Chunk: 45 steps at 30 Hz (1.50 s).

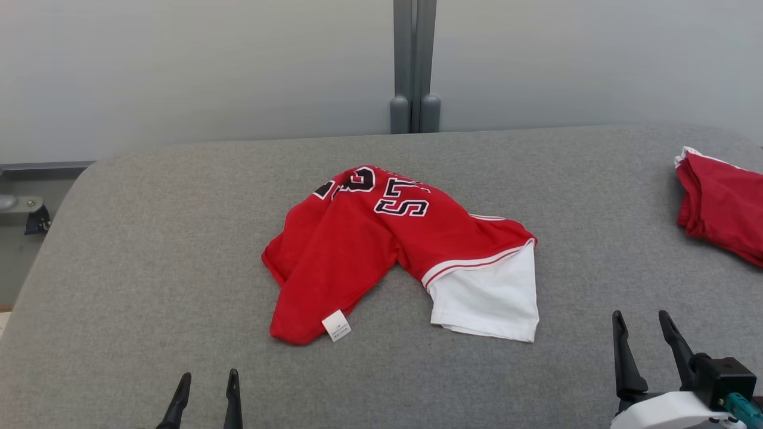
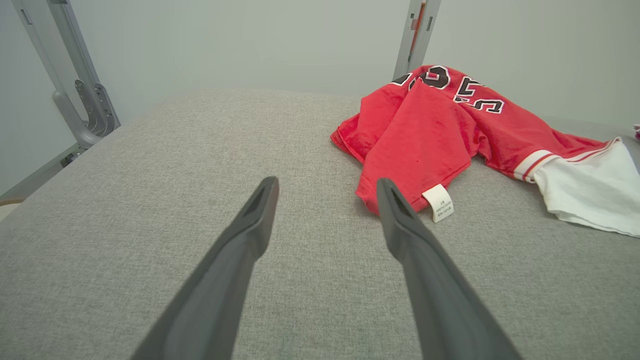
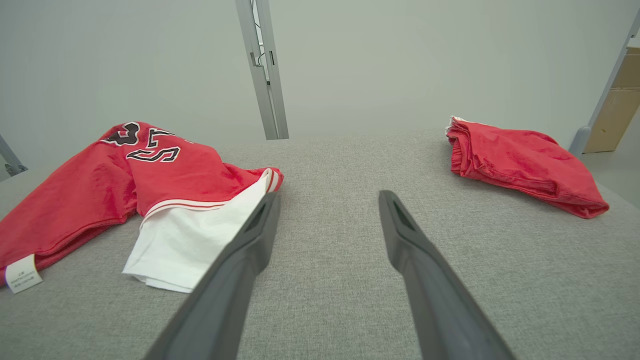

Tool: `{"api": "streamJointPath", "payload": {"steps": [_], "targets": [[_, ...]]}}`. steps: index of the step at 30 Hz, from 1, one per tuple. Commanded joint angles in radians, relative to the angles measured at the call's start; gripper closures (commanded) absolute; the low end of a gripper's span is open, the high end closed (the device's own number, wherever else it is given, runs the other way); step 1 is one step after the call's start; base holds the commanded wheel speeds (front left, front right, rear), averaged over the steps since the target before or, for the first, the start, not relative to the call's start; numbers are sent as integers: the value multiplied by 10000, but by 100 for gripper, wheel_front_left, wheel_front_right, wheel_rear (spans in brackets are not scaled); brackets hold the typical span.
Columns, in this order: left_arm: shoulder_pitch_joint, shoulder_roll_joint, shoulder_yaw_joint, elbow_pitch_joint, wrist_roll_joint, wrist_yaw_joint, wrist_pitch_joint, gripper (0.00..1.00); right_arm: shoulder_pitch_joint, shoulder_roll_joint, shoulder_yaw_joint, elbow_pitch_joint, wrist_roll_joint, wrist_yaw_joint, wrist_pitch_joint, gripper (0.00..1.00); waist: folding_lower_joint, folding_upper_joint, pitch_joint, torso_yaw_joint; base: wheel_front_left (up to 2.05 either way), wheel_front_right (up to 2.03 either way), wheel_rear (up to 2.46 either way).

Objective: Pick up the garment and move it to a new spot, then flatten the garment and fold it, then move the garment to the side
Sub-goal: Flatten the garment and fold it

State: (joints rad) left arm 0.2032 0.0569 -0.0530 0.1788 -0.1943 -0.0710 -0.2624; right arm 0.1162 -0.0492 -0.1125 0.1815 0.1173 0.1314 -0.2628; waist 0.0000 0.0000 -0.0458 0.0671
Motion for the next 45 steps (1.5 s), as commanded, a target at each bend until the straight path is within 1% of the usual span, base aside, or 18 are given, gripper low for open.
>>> {"api": "streamJointPath", "payload": {"steps": [1, 7, 11, 14, 17, 20, 22, 25, 27, 32, 36, 44, 45], "targets": [[-60, 0, 70, 27, 64, -72, -31, 0, -36, -25, 29, 7, 3, -16, -26, 0, 0, 0, 11, -11, 0, 0, 0], [-241, -44, 70, -37, 187, -151, -31, 0, -241, -27, 150, -268, -27, -16, -26, 0, 0, 0, 65, -54, 0, 0, 0], [-469, -53, -95, 108, 229, -95, -31, 0, -492, -24, 284, -428, -103, -16, -26, 0, 0, 0, 206, -68, 0, 0, 0], [-889, -48, -400, 681, 223, -164, 394, 0, -776, -24, 594, 20, -405, -16, -5, 0, 0, 0, 429, -65, 0, 0, 0], [-1483, 14, -618, 1088, 43, -266, 1269, 0, -1487, -30, 971, 389, -816, -16, 716, 0, 0, 0, 922, -69, 0, 0, 0], [-2081, 46, -757, 1507, -294, -362, 2153, 0, -2110, -21, 1277, 796, -1062, -16, 1878, 0, 0, 0, 1466, -96, 0, 0, 0], [-2492, 45, -823, 1750, -489, -423, 2554, 0, -2493, -38, 1355, 1100, -1164, -17, 2614, 0, 0, 0, 1746, -94, 0, 0, 0], [-2967, 83, -928, 2185, -804, -500, 2868, 0, -2924, -33, 1550, 1572, -1252, -16, 3516, 0, 0, 0, 2097, -81, 0, 0, 0], [-3210, 82, -1029, 2405, -971, -519, 2905, 0, -3066, -25, 1665, 1782, -1275, -16, 3818, 0, 0, 0, 2248, -56, 0, 0, 0], [-3627, 76, -1295, 2742, -1490, -594, 2831, 0, -3231, -30, 1799, 2036, -1081, -16, 3876, 0, 0, 0, 2460, -25, 0, 0, 0], [-3899, 224, -1643, 3003, -1658, -600, 2738, 0, -3324, -28, 1849, 2167, -1025, -16, 3796, 0, 0, 0, 2592, -37, 0, 0, 0], [-4269, 468, -2485, 3260, -2398, -605, 2411, 0, -3471, -28, 2006, 2511, -823, -16, 3698, 0, 0, 0, 2684, -125, 0, 0, 0], [-4302, 514, -2638, 3274, -2541, -606, 2374, 18, -3506, -27, 2066, 2590, -740, -16, 3672, 4, 0, 0, 2690, -131, 0, 0, 0]]}}
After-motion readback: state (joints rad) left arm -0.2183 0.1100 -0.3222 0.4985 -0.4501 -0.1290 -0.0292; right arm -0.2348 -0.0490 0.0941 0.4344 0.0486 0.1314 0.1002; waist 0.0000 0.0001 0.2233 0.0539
